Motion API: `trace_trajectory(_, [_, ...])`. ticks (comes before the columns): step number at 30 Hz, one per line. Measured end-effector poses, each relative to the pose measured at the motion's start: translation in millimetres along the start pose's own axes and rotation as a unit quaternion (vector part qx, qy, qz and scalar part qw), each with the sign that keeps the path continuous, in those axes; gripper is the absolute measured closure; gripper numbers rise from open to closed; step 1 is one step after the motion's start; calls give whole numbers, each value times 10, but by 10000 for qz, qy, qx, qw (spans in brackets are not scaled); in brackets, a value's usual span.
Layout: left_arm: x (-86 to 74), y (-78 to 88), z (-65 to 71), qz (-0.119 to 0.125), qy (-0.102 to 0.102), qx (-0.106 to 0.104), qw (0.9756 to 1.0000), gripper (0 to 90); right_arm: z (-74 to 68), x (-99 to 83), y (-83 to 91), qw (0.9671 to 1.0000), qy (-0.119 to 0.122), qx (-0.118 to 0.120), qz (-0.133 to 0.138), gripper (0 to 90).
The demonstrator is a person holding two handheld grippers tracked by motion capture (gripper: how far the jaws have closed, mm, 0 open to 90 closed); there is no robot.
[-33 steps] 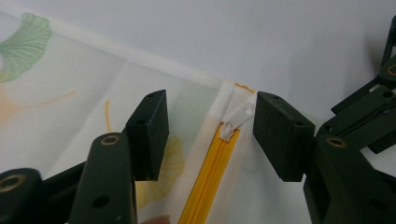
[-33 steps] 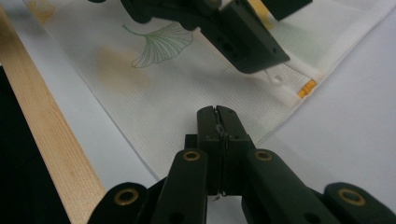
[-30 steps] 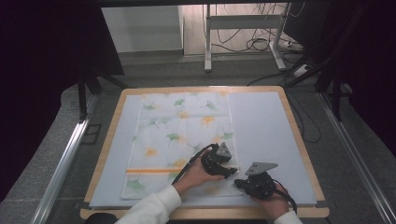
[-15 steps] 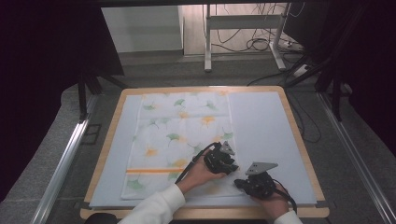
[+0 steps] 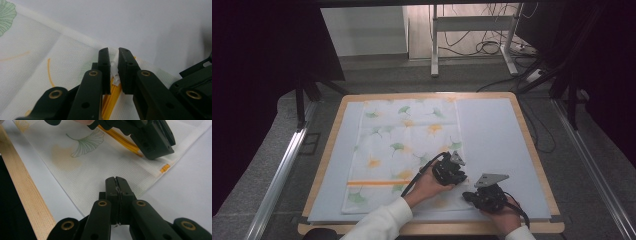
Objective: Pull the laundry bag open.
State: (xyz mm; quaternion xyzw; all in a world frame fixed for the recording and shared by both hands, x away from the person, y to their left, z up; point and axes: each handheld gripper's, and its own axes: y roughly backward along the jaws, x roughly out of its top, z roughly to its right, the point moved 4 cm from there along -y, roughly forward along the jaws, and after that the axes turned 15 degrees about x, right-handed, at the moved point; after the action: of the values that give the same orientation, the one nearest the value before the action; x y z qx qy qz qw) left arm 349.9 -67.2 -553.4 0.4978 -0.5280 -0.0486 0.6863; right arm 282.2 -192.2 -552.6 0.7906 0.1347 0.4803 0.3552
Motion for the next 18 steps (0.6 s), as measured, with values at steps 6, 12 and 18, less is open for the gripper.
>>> trace_trajectory(6, [4,-1,9,-17,-61,46,10000,829,0,6,-6,10000,14,-17,-12,883])
trace_trajectory(12, [0,7,9,44,26,32,10000,856,-1,8,-6,10000,4,-17,-2,883])
trace_trajectory(18, [-6,20,-18,21,-15,58,10000,900,-5,21,-16,10000,35,-63,-15,883])
